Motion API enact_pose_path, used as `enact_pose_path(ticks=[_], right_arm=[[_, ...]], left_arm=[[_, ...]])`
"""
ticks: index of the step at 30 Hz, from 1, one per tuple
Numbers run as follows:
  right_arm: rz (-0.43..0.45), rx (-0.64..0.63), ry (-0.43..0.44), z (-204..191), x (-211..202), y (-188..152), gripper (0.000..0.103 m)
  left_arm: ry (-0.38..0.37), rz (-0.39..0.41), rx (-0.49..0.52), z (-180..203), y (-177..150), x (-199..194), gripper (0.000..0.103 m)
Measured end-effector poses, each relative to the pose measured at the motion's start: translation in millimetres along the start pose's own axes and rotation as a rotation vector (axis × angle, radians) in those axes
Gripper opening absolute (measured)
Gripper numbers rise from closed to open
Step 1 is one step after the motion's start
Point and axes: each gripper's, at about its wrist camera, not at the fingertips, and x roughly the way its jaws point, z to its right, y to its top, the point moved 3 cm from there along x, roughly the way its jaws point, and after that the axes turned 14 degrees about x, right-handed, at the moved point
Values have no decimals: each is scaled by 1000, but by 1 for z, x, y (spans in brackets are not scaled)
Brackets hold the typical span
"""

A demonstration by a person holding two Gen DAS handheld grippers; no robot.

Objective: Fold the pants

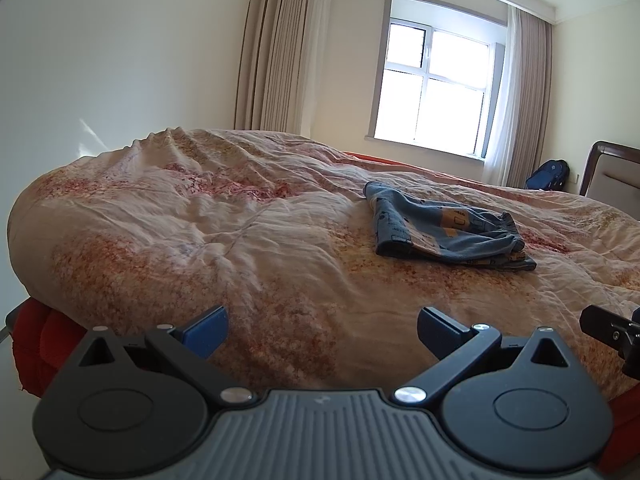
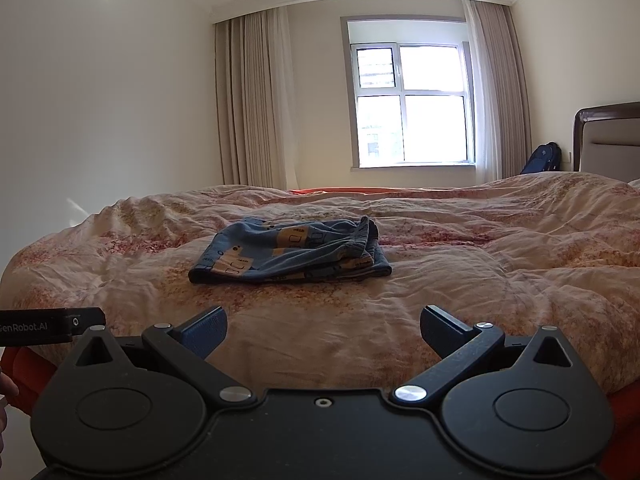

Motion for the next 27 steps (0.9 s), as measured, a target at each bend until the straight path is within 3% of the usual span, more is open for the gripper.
enact_pose_path(ticks=[27], right_arm=[[-15, 4, -4, 0, 1, -2, 103]], left_arm=[[1, -10, 3, 2, -3, 1, 103]])
